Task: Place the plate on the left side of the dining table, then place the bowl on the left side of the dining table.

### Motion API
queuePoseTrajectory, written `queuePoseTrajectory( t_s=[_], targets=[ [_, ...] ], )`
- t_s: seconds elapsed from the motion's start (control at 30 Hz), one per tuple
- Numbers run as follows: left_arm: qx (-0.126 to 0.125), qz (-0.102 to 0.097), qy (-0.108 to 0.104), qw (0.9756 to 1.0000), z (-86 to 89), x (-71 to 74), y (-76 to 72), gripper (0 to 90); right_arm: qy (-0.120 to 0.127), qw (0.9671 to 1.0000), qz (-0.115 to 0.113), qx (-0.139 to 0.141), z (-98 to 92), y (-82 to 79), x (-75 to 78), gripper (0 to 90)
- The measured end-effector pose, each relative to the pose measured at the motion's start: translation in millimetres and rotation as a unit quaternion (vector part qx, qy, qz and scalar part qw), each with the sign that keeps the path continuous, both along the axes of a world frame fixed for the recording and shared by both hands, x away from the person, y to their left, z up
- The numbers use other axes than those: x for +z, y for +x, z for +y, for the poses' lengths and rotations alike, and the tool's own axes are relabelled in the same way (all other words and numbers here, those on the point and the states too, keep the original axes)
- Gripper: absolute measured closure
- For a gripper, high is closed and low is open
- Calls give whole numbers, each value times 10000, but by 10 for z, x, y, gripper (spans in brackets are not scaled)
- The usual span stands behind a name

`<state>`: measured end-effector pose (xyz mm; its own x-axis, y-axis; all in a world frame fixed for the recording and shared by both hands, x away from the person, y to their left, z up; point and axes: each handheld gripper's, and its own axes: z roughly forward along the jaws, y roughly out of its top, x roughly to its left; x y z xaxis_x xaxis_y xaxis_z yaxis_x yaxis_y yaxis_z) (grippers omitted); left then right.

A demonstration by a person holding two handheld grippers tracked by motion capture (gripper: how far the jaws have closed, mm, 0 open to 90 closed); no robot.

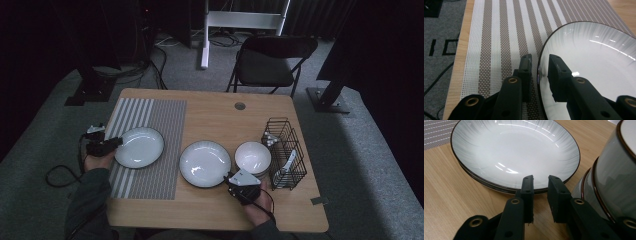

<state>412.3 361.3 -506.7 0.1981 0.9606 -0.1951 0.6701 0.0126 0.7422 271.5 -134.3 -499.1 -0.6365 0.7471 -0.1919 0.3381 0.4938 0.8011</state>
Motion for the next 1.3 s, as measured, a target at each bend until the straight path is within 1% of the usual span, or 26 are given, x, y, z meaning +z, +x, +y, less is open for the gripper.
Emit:
queuePoseTrajectory(
  t_s=[0.13,0.17,0.23,0.33,0.43,0.5,0.6,0.7,0.73,0.8,0.87,0.93,1.03,1.07,1.13,1.17,1.23,1.3],
  targets=[
    [5,-64,32,10000,6,33,-15,729,-3,10000,3,11,-3,-1,-1,747],
    [23,-119,41,9999,17,60,-24,729,-3,10000,4,12,-3,-1,-1,747],
    [38,-155,72,9998,22,84,-31,721,-4,10000,4,20,-2,-3,-1,740],
    [69,-220,131,9996,24,128,-46,690,4,10000,4,23,-2,-3,-1,740],
    [69,-358,184,9992,6,188,-62,681,-4,10000,3,21,-2,-3,-1,740],
    [53,-409,181,9990,-8,217,-68,669,-5,10000,1,22,-1,-5,-2,734],
    [30,-608,202,9979,-35,290,-89,646,3,10000,3,30,1,-11,-1,721],
    [-28,-765,214,9968,-65,363,-99,633,8,10000,0,40,0,-12,-2,717],
    [-66,-777,222,9967,-69,383,-103,626,8,10000,4,48,0,-12,-1,714],
    [-121,-879,210,9958,-96,433,-110,620,17,10000,13,54,2,-16,-2,704],
    [-190,-939,185,9952,-120,472,-115,612,16,10000,11,60,3,-19,-2,696],
    [-316,-930,155,9950,-140,499,-110,597,16,10000,11,68,-4,-28,4,688],
    [-380,-931,203,9947,-182,527,-104,594,26,10000,-25,60,-28,-56,28,672],
    [-419,-963,179,9943,-209,545,-98,593,31,10000,-30,63,-38,-63,33,670],
    [-425,-971,162,9942,-218,548,-97,582,39,10000,-10,89,-51,-68,36,680],
    [-501,-939,62,9943,-238,560,-91,582,27,9999,15,132,-62,-69,37,682],
    [-546,-915,86,9943,-273,573,-84,578,30,9999,56,114,-92,-88,26,677],
    [-586,-902,39,9942,-299,586,-74,573,21,9999,82,101,-118,-88,8,671]
  ],
)
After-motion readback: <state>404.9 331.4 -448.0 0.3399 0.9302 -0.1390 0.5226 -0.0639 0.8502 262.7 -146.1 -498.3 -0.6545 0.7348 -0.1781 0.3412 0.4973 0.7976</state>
